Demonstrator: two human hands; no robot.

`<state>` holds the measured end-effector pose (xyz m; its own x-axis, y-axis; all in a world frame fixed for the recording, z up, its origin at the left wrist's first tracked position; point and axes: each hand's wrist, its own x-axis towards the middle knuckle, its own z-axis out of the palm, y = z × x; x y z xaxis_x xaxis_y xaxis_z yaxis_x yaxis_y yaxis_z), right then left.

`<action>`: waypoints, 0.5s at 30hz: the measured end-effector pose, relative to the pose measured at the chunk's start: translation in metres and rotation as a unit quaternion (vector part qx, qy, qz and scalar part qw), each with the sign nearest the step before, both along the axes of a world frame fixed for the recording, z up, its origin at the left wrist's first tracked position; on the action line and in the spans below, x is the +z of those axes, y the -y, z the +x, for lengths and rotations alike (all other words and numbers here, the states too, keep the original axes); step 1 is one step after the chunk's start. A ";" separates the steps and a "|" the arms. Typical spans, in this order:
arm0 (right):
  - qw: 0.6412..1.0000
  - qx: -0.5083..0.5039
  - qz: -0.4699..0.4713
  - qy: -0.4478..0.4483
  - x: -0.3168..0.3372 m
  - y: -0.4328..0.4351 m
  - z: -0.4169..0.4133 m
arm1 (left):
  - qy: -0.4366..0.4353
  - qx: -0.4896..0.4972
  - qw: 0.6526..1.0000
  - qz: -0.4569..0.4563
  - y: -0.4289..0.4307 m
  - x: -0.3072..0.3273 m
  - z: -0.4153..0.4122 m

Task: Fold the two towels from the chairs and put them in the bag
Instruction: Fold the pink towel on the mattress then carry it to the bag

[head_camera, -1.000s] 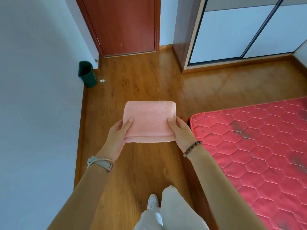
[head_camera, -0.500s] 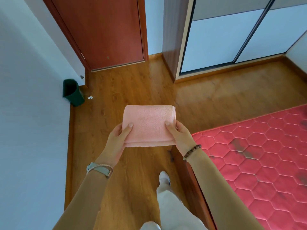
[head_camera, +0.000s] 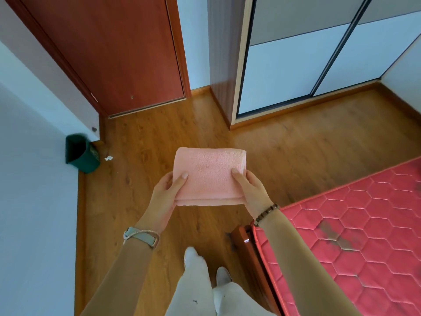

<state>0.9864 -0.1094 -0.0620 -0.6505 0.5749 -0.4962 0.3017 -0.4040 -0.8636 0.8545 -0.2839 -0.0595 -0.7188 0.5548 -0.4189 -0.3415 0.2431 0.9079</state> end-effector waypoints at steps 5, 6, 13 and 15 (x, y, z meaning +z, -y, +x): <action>0.999 -0.036 -0.004 0.003 -0.008 -0.035 -0.029 | 0.002 -0.032 0.999 -0.005 -0.047 -0.006 -0.044; 0.999 -0.045 -0.005 0.004 -0.008 -0.041 -0.035 | 0.008 -0.041 0.999 -0.004 -0.056 -0.007 -0.052; 0.990 -0.142 -0.002 0.010 -0.016 -0.092 -0.091 | 0.032 -0.138 0.990 0.011 -0.135 -0.011 -0.132; 0.986 -0.168 -0.010 0.011 -0.017 -0.103 -0.108 | 0.033 -0.162 0.986 0.007 -0.155 -0.008 -0.156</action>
<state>0.8783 -0.0066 -0.0786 -0.4146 0.7462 -0.5209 0.1661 -0.5007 -0.8495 0.6986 -0.1285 -0.0674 -0.4750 0.7569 -0.4489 -0.3058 0.3364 0.8907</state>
